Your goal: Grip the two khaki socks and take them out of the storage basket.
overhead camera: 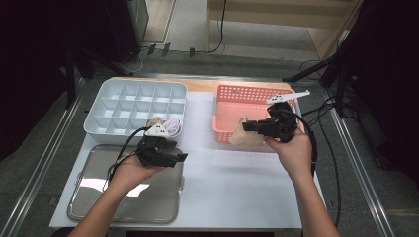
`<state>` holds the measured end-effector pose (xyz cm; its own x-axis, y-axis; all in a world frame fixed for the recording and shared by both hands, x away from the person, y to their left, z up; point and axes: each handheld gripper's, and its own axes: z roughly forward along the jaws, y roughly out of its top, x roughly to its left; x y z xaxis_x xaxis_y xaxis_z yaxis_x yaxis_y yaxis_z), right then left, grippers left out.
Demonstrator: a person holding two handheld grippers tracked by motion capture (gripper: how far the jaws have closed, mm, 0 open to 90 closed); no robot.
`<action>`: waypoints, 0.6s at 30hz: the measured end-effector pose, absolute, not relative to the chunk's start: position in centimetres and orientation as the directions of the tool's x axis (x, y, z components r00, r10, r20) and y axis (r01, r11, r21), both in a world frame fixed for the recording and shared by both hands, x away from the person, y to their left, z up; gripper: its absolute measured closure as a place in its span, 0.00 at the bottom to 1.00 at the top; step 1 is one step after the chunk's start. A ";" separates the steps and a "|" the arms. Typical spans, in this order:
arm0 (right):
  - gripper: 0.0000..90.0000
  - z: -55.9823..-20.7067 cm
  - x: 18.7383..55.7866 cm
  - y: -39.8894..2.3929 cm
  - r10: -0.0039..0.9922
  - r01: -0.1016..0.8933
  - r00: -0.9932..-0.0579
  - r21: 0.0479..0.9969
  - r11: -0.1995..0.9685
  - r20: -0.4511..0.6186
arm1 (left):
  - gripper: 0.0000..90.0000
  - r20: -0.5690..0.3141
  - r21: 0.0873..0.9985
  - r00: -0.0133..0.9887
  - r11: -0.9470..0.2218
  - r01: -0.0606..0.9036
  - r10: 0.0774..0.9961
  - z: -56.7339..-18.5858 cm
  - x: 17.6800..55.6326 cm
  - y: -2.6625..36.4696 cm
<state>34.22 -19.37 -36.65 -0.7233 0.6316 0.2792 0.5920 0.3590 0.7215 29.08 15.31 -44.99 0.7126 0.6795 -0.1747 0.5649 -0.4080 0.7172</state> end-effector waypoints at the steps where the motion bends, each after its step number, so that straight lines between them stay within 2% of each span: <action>1: 1.00 -36.8 34.1 -19.2 0.626 0.591 -0.726 0.722 0.360 0.283 | 0.43 -0.175 0.717 0.712 -0.408 0.565 0.680 -45.0 29.1 15.3; 18: 0.99 -39.3 32.3 -15.9 0.559 0.565 -0.775 0.718 0.406 0.293 | 0.43 -0.165 0.721 0.717 -0.414 0.556 0.677 -45.1 29.0 15.2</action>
<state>32.34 -15.95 -39.30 -0.7753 0.5594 0.2932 0.5649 0.4064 0.7181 28.96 15.18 -45.06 0.7174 0.6767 -0.1654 0.5563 -0.4136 0.7208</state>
